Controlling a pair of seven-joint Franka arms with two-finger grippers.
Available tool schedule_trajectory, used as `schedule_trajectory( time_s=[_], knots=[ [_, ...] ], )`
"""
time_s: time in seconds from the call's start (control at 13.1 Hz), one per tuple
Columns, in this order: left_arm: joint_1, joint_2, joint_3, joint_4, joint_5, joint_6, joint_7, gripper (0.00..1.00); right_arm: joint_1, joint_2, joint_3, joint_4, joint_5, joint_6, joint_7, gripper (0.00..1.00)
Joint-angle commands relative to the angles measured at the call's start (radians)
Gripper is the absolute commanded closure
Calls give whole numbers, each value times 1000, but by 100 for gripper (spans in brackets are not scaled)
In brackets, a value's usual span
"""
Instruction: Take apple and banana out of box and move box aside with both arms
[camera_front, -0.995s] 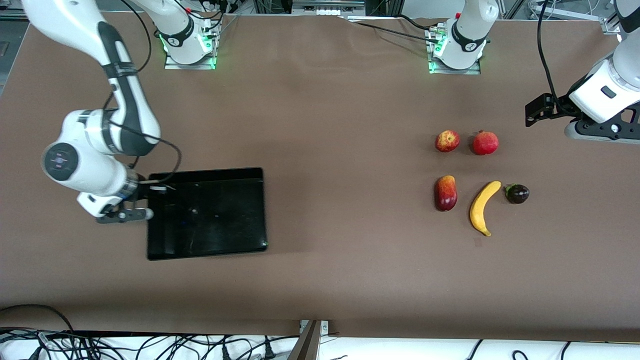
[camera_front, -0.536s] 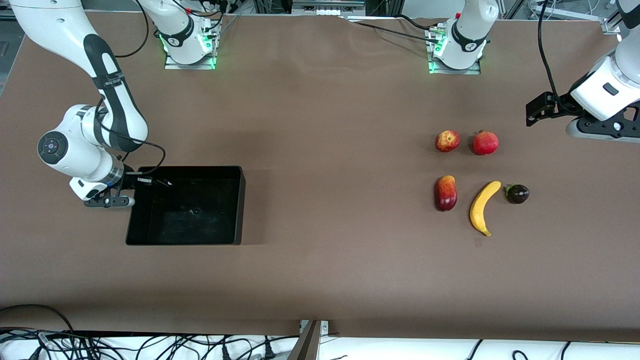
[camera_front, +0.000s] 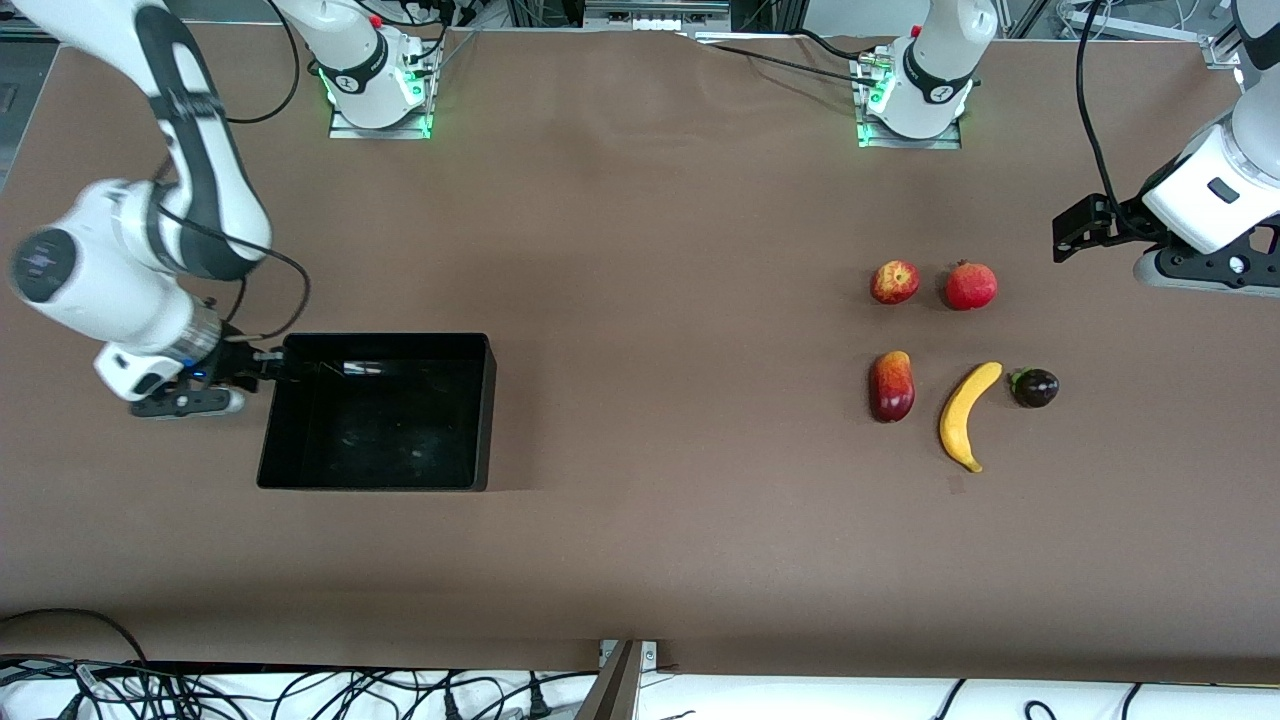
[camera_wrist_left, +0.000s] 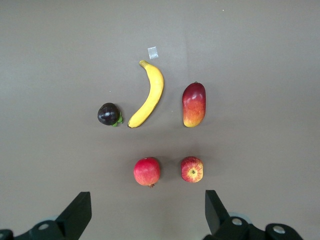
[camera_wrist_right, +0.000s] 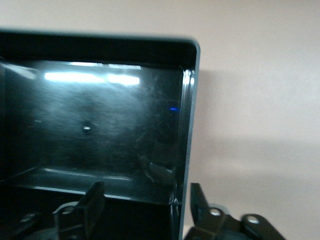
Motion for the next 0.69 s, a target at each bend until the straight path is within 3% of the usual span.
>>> schedule_trajectory(
  time_s=[0.0,0.31,0.46,0.61],
  knots=[
    [-5,16,2,40,-9,-28,3,0,-1,-32,1,174,2,-249,-7,0],
    [-5,16,2,38,-9,-28,7,0,-1,-135,1,319,3,-571,56,0],
    [-5,16,2,38,-11,-30,7,0,-3,-180,1,319,-4,-604,44,0],
    [-5,18,2,38,-9,-27,7,0,-1,-180,7,319,-72,-647,38,0]
  ],
)
